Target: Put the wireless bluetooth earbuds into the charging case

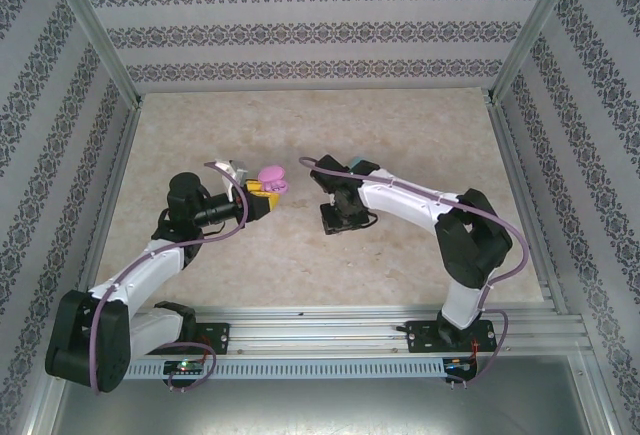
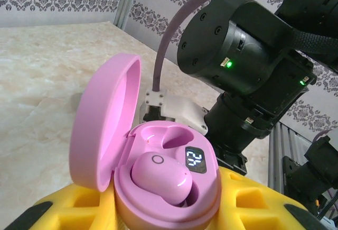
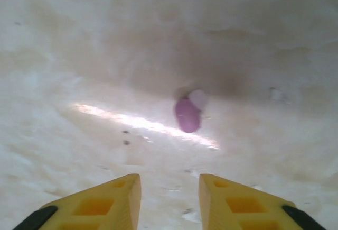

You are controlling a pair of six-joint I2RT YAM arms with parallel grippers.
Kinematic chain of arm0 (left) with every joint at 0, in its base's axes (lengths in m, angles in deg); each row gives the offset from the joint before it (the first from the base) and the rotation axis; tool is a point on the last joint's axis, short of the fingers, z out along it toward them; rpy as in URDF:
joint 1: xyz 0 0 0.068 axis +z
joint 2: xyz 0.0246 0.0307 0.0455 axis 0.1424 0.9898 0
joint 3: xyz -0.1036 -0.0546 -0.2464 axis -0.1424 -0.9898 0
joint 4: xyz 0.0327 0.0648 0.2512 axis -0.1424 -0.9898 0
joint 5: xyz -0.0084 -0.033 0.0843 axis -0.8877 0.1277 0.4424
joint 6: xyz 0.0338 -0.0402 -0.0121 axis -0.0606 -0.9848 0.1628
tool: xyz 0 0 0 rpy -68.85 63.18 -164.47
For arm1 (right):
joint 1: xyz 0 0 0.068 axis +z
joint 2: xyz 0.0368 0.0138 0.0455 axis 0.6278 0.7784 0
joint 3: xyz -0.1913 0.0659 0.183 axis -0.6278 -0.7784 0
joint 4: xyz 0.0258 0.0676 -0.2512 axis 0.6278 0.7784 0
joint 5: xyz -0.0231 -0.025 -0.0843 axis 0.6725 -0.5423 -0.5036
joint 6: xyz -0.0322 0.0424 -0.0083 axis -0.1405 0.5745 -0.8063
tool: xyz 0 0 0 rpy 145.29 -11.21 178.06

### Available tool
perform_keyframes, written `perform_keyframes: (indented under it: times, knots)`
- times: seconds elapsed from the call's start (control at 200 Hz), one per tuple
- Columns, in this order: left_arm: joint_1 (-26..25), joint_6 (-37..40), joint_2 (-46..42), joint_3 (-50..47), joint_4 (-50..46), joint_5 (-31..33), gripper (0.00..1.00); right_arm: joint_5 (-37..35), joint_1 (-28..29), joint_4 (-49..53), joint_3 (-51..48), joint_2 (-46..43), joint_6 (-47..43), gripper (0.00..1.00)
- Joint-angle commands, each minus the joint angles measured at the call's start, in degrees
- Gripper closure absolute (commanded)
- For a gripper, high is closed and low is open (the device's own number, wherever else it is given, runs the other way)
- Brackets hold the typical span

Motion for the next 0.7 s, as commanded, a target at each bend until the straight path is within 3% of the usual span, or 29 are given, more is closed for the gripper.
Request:
perform_keyframes:
  times: [0.0, 0.155, 0.694]
  knots:
    - [0.4, 2.0, -1.7, 0.0, -1.4, 0.1, 0.79, 5.1, 1.2, -4.7, -0.7, 1.7, 5.6, 0.72]
    - [0.4, 2.7, -2.7, -0.1, -3.1, 0.1, 0.79, 6.6, 1.9, -8.9, -2.3, 4.7, 7.9, 0.73]
    - [0.5, 3.7, -2.4, 0.1, -3.5, 0.1, 0.79, 1.4, -1.9, -6.4, -4.6, 5.7, 7.1, 0.73]
